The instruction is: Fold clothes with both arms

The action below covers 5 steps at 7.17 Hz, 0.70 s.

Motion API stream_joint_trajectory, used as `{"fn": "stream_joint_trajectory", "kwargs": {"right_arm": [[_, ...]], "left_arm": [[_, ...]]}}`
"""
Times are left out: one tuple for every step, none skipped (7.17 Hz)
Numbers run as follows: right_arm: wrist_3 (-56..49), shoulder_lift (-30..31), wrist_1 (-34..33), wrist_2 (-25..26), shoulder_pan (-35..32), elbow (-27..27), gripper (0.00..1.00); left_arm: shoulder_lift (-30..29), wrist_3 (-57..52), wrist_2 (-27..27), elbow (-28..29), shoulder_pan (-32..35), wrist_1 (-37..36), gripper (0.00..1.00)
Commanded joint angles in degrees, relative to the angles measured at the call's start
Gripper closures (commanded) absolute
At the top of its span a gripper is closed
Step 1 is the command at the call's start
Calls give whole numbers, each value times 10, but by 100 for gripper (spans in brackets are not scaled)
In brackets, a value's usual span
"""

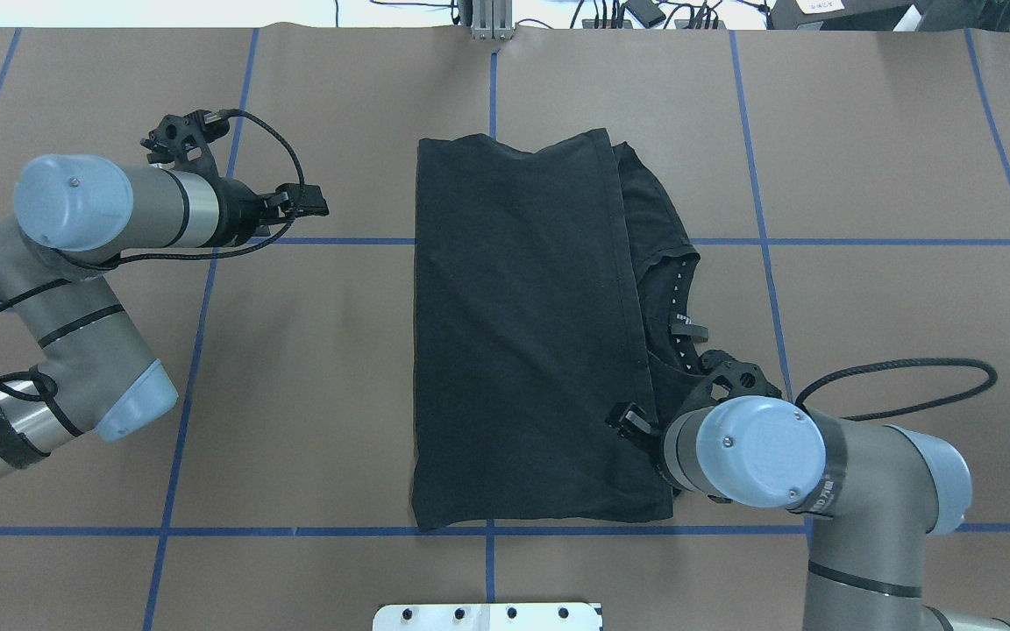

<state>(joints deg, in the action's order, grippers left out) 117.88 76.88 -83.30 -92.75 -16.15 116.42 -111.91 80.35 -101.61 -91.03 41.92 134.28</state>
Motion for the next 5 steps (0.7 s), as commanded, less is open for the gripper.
{"fn": "stream_joint_trajectory", "kwargs": {"right_arm": [[79,37,57,29,-1,3,2],[112,45,58,52,0,1,4],[123,45,59,53,2,-1,4],[143,41,61,54,20,-8,4],[144,39,61,54,26,-8,4]], "left_arm": [[-1,1,2,0,-3,-1,0],[-1,1,3,0,-4,-1,0],[-1,1,3,0,-4,-1,0],[-1,1,3,-1,-4,-1,0],[-1,1,3,0,-4,-1,0]]}}
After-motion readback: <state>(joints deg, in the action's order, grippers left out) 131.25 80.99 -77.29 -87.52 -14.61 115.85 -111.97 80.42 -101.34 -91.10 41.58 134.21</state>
